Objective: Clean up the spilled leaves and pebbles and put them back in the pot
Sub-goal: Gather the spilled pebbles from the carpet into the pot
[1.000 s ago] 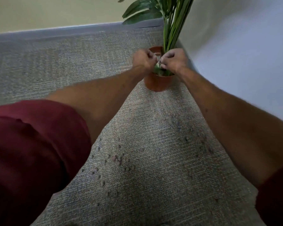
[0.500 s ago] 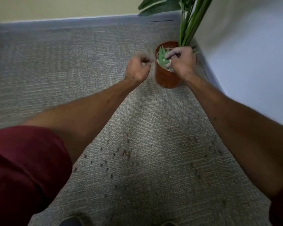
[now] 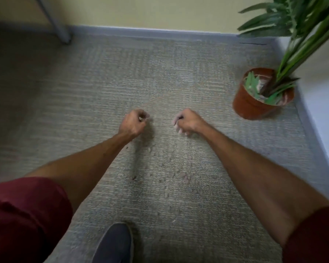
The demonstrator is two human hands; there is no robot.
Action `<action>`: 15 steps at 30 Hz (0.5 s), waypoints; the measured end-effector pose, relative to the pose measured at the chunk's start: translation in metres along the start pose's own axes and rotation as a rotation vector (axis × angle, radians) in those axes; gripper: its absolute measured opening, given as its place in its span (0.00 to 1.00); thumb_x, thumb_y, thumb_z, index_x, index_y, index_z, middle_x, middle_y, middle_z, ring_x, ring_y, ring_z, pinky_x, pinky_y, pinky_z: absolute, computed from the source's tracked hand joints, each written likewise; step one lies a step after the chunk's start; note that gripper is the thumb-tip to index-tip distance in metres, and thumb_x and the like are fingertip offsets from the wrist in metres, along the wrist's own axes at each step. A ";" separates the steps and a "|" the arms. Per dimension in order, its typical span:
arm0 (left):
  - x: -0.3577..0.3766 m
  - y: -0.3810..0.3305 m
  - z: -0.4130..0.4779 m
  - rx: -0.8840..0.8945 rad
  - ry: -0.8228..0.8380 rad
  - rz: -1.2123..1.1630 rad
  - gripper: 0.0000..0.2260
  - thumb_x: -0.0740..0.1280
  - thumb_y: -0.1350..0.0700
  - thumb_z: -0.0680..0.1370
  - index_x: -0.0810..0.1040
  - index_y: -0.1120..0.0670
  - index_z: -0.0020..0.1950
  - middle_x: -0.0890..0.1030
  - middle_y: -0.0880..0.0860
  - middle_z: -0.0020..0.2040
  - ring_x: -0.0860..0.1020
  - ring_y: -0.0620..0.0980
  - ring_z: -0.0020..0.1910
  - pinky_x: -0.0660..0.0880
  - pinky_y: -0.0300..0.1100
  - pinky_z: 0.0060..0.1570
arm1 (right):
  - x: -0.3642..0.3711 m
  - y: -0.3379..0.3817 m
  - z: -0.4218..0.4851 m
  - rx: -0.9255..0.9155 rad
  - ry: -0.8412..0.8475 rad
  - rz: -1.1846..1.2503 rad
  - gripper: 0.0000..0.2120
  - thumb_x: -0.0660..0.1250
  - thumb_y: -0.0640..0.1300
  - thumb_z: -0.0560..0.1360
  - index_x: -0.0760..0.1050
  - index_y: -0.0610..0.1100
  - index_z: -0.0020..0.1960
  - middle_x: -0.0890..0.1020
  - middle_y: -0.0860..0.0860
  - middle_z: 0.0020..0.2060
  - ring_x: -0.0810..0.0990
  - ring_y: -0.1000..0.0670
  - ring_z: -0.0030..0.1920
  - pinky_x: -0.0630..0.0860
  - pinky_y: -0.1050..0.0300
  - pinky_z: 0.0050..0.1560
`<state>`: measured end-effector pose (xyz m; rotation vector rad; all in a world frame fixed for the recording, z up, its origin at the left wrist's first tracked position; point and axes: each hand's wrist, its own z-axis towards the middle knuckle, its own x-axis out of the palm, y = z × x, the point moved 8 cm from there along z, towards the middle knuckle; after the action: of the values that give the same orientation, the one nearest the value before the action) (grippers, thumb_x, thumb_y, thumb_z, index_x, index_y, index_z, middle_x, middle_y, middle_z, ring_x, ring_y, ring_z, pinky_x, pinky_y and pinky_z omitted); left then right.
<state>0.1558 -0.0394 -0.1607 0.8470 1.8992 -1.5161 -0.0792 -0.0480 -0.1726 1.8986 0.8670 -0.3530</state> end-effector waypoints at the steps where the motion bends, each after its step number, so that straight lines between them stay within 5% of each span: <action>1: -0.008 0.016 -0.007 -0.026 -0.026 0.037 0.08 0.69 0.55 0.81 0.85 0.48 0.57 0.87 0.48 0.52 0.86 0.52 0.53 0.79 0.43 0.52 | 0.017 0.009 0.002 -0.013 0.016 -0.034 0.13 0.62 0.36 0.78 0.84 0.45 0.44 0.89 0.41 0.39 0.87 0.42 0.34 0.83 0.48 0.33; 5: -0.025 0.069 -0.035 -0.095 -0.040 0.256 0.11 0.69 0.52 0.80 0.80 0.50 0.62 0.80 0.55 0.60 0.82 0.59 0.59 0.80 0.51 0.57 | 0.066 0.037 0.009 -0.108 -0.036 -0.356 0.09 0.64 0.48 0.81 0.81 0.46 0.55 0.86 0.44 0.53 0.85 0.40 0.53 0.82 0.47 0.54; 9: -0.009 0.095 -0.053 -0.007 0.112 0.289 0.17 0.68 0.45 0.83 0.73 0.51 0.69 0.72 0.59 0.62 0.80 0.60 0.54 0.80 0.54 0.60 | 0.112 0.050 0.010 -0.236 -0.029 -0.551 0.24 0.60 0.54 0.86 0.69 0.42 0.76 0.75 0.39 0.72 0.77 0.36 0.70 0.74 0.45 0.67; 15: 0.026 0.074 -0.065 0.185 0.156 0.300 0.07 0.62 0.55 0.86 0.71 0.56 0.62 0.73 0.55 0.56 0.75 0.52 0.49 0.79 0.55 0.54 | 0.159 0.057 -0.023 -0.596 -0.032 -0.751 0.16 0.57 0.52 0.87 0.68 0.44 0.70 0.76 0.46 0.62 0.75 0.52 0.49 0.78 0.54 0.50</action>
<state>0.1931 0.0399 -0.2129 1.3046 1.6604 -1.4890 0.0697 0.0224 -0.2153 0.9727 1.4610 -0.4980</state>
